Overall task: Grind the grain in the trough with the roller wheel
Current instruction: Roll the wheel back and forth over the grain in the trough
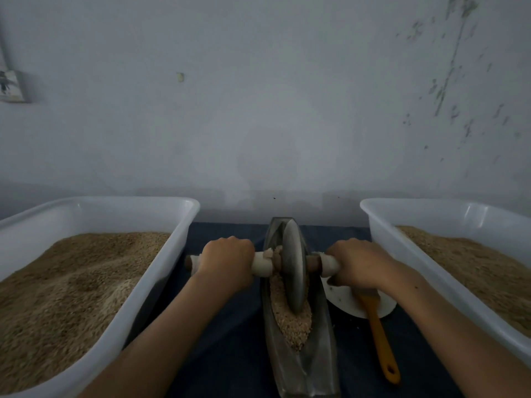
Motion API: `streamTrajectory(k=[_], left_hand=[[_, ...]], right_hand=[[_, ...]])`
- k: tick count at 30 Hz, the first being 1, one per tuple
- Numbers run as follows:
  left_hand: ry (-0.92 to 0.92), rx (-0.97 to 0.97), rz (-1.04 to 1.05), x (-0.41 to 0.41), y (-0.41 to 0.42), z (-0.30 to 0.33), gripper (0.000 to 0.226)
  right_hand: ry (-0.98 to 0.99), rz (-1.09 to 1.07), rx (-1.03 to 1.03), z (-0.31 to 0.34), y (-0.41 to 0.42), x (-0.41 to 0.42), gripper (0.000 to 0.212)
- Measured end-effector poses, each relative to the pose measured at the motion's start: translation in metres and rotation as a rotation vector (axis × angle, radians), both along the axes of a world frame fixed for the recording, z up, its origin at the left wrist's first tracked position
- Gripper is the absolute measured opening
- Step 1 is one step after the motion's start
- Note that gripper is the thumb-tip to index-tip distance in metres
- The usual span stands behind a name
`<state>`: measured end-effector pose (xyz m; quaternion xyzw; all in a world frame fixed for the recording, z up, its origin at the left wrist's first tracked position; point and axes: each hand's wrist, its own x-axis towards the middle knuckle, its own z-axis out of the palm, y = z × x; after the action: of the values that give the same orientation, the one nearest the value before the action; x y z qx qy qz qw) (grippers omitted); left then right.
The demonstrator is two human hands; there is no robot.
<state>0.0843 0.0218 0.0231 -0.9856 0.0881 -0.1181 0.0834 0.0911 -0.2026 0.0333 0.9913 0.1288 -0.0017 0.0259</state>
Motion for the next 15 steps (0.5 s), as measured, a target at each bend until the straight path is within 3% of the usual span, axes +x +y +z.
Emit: streamTrajectory(k=[3, 7, 11, 15], left_hand=[[0.091, 0.000, -0.014, -0.002, 0.003, 0.004, 0.030], [0.088, -0.004, -0.017, 0.001, 0.004, 0.003, 0.029], [-0.046, -0.054, -0.044, 0.003, 0.003, -0.002, 0.024], [-0.147, -0.090, -0.053, 0.002, 0.001, -0.007, 0.024]], right_hand=[[0.095, 0.001, -0.013, 0.004, 0.001, -0.001, 0.024], [0.061, 0.005, -0.030, 0.003, 0.002, 0.000, 0.024], [-0.157, 0.000, 0.032, -0.007, 0.003, 0.001, 0.009], [-0.318, 0.000, 0.087, -0.014, 0.004, 0.001, 0.012]])
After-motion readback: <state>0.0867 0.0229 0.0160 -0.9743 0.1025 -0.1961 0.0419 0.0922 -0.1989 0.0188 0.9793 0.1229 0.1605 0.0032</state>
